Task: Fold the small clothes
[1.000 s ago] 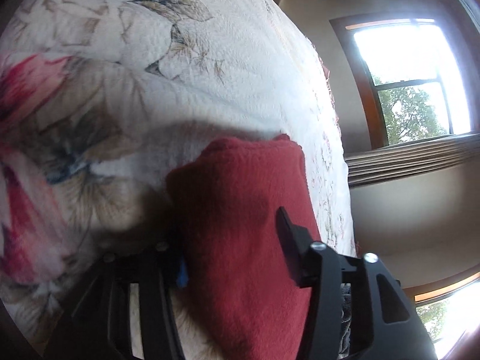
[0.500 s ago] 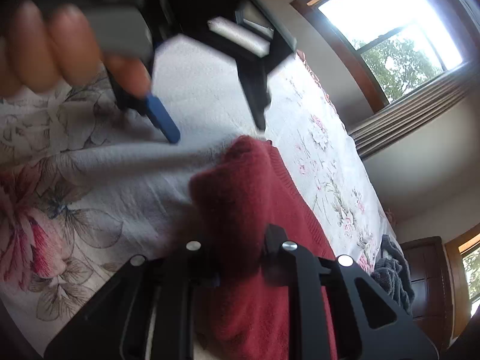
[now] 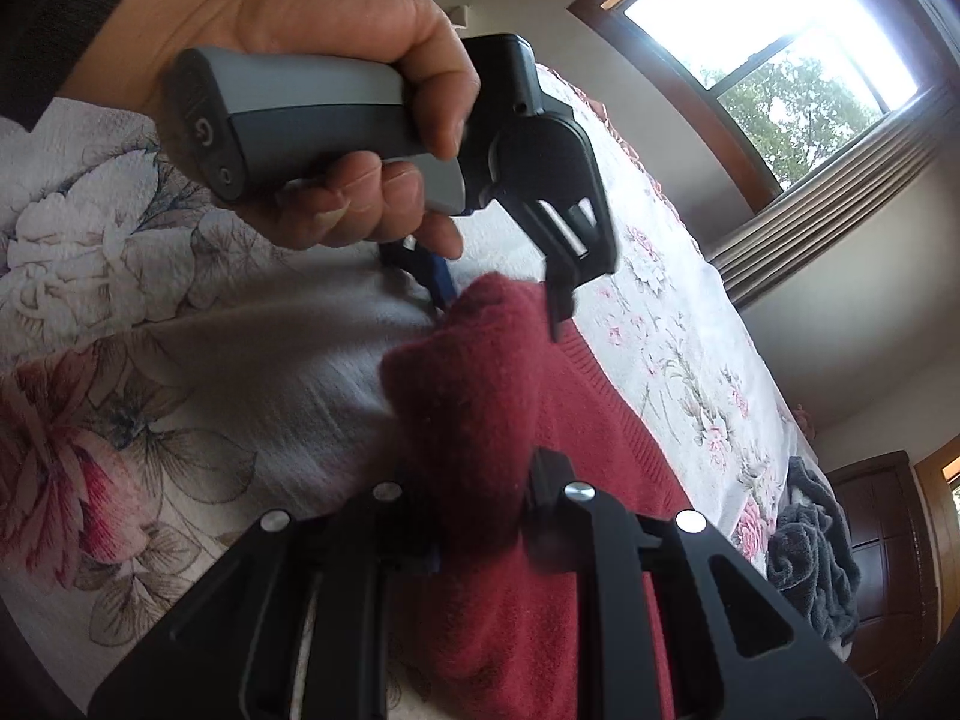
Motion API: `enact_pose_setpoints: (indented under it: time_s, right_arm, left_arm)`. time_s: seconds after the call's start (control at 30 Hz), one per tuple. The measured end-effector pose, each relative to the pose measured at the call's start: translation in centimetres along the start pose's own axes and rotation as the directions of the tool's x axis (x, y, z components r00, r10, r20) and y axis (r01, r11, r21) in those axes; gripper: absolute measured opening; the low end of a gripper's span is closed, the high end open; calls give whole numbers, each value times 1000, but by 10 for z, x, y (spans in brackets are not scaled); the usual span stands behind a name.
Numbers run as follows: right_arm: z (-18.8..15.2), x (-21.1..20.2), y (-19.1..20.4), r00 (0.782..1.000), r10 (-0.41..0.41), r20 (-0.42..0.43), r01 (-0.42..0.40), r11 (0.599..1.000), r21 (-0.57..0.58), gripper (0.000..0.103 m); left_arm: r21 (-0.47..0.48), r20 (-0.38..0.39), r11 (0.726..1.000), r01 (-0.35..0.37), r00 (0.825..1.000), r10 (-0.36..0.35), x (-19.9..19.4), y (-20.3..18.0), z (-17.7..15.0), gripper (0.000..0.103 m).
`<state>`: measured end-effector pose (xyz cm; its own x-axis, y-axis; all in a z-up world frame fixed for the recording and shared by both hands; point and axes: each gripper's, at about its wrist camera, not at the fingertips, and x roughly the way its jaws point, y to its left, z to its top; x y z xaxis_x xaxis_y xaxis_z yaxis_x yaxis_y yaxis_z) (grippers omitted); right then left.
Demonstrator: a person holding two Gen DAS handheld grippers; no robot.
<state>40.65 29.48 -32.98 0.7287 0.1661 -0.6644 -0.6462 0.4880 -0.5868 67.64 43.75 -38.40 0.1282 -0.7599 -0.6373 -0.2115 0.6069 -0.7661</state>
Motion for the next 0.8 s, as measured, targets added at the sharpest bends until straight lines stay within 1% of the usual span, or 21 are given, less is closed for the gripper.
enact_pose_setpoints:
  time_s: [0.07,0.17,0.27,0.43,0.8]
  right_arm:
    - [-1,-1,1,1000,4,1,-4,1000,10,17]
    - [-1,0,-1,1000,15,1,-15,999,31,17]
    - [2,2,-8,1000,21,4,-22,999,48,17]
    - [3,-2,-18,999,33,6,-34,994,100,17]
    - [8,-14,-38,999,41,19,-44,981,190,17]
  left_arm:
    - [19,-7,999,-36,999,36,3,-4,2,33]
    - [42,-10,997,-62,998,63,2,-10,1,25]
    - [60,-7,995,-82,997,82,-4,-16,1,20]
    - [84,-7,991,-101,995,102,-11,-31,3,17]
    - [146,16,976,-158,987,158,-28,-77,4,15]
